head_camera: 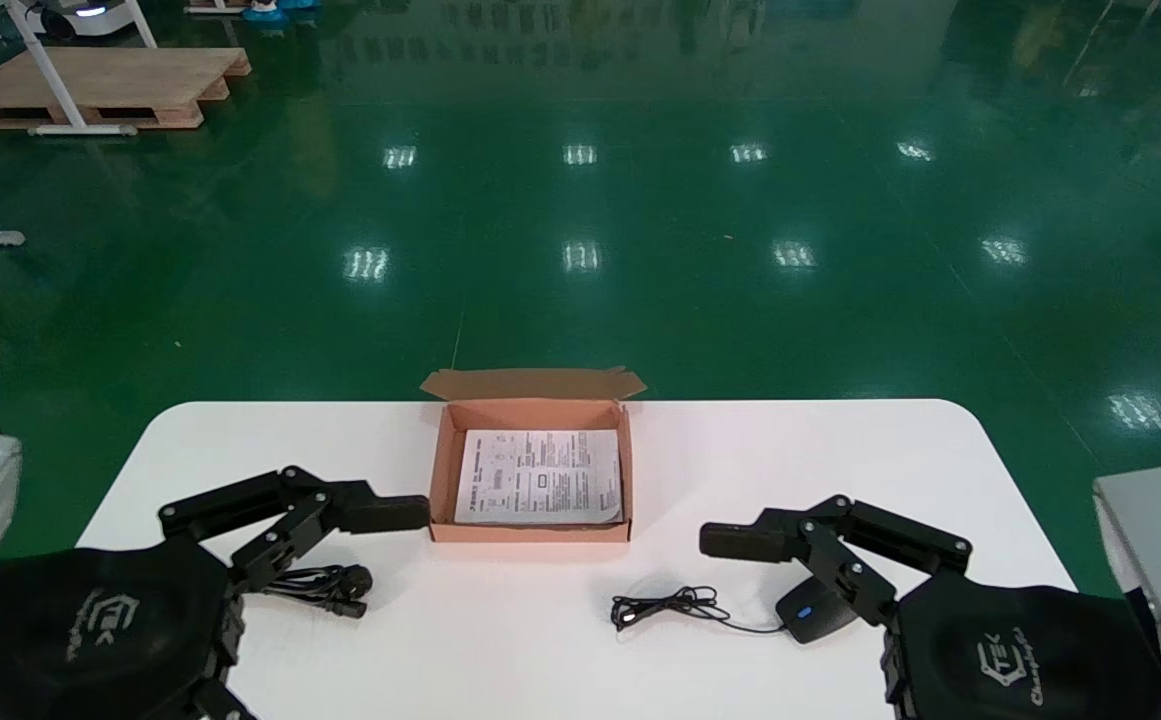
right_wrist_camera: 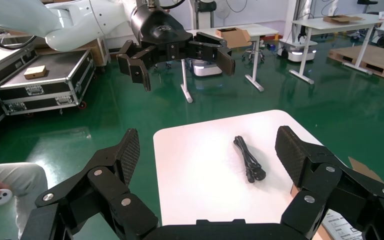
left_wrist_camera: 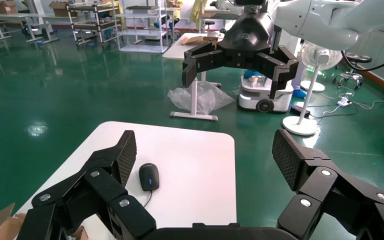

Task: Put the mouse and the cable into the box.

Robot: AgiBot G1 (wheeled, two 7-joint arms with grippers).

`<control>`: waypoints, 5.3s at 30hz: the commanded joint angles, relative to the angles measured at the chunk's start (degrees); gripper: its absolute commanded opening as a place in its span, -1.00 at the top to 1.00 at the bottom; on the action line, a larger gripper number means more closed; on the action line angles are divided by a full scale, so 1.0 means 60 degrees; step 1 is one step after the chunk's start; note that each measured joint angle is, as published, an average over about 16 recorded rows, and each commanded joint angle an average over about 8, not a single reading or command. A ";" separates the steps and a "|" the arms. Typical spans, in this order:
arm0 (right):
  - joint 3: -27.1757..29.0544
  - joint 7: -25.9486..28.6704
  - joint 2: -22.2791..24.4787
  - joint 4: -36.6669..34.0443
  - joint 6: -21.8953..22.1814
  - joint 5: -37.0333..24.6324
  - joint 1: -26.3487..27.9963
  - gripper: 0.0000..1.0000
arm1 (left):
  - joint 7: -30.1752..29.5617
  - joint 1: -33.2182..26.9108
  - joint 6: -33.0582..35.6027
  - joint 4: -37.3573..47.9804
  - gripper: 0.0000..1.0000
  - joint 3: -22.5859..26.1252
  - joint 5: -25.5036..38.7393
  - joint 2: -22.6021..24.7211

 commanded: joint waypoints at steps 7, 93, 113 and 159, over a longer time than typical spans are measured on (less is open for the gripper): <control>0.0000 0.0000 0.0000 0.0000 0.0000 0.0000 0.0000 -1.00 | 0.0000 0.0000 0.0000 0.0000 -1.00 0.0000 0.0000 0.0000; -0.2722 0.1385 -0.2655 0.0229 0.3231 -0.7287 0.2110 -1.00 | 0.3230 -0.3604 -0.4244 0.4180 -1.00 0.4332 1.2375 0.2889; -0.2693 0.1764 -0.2515 0.0492 0.3214 -0.7372 0.2238 -1.00 | 0.4001 -0.4377 -0.5004 0.7613 -1.00 0.4340 1.2365 0.4247; -0.4722 -0.3429 -0.6620 -0.7422 0.5361 -1.1176 0.3946 -0.83 | 0.4876 -0.4763 -0.5061 0.8903 -0.53 0.4382 1.2313 0.4664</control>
